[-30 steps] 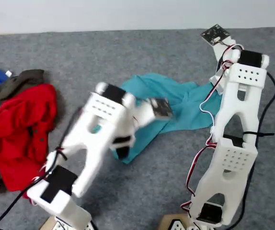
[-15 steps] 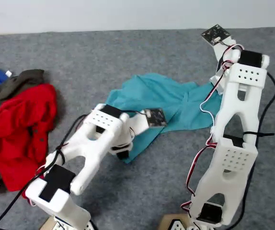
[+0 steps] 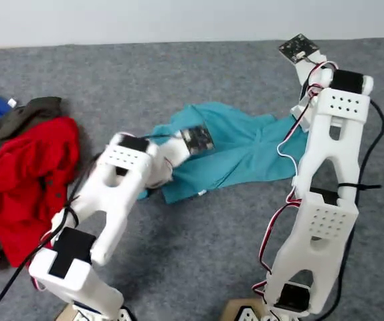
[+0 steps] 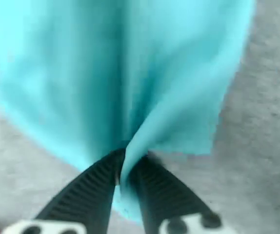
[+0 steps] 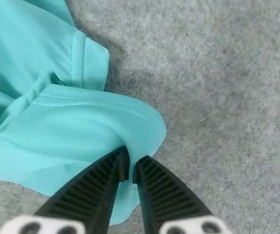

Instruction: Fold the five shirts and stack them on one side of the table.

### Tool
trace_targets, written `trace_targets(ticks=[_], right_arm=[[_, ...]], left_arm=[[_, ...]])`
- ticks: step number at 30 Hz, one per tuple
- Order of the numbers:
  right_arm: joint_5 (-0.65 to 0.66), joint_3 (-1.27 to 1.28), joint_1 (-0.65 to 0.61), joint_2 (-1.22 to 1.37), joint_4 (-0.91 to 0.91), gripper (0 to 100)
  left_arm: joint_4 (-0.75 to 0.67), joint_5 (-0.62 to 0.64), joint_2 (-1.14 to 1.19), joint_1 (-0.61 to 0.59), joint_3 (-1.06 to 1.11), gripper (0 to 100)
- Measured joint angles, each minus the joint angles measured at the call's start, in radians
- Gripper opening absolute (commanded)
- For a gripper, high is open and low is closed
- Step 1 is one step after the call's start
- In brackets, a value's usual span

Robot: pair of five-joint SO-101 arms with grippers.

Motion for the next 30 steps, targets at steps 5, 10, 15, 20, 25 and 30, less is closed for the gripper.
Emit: trace_targets(ticks=[5, 10, 15, 20, 25, 30], right_arm=[[0.000, 0.000, -0.009, 0.000, 0.000, 0.9], [0.000, 0.000, -0.017, 0.000, 0.000, 0.9], [0.000, 0.000, -0.026, 0.000, 0.000, 0.9], [0.000, 0.000, -0.025, 0.000, 0.000, 0.9], [0.000, 0.000, -0.025, 0.000, 0.000, 0.9], [0.000, 0.000, -0.025, 0.000, 0.000, 0.9]], left_arm=[[-0.029, 0.000, 0.000, -0.064, -0.101, 0], [-0.120, 0.000, 0.069, -0.091, -0.121, 1], [-0.164, 0.000, 0.210, -0.094, -0.149, 10], [-0.106, 0.012, 0.242, -0.118, -0.241, 22], [0.051, 0.025, 0.242, -0.121, -0.400, 22], [0.276, 0.025, 0.242, -0.107, -0.585, 22]])
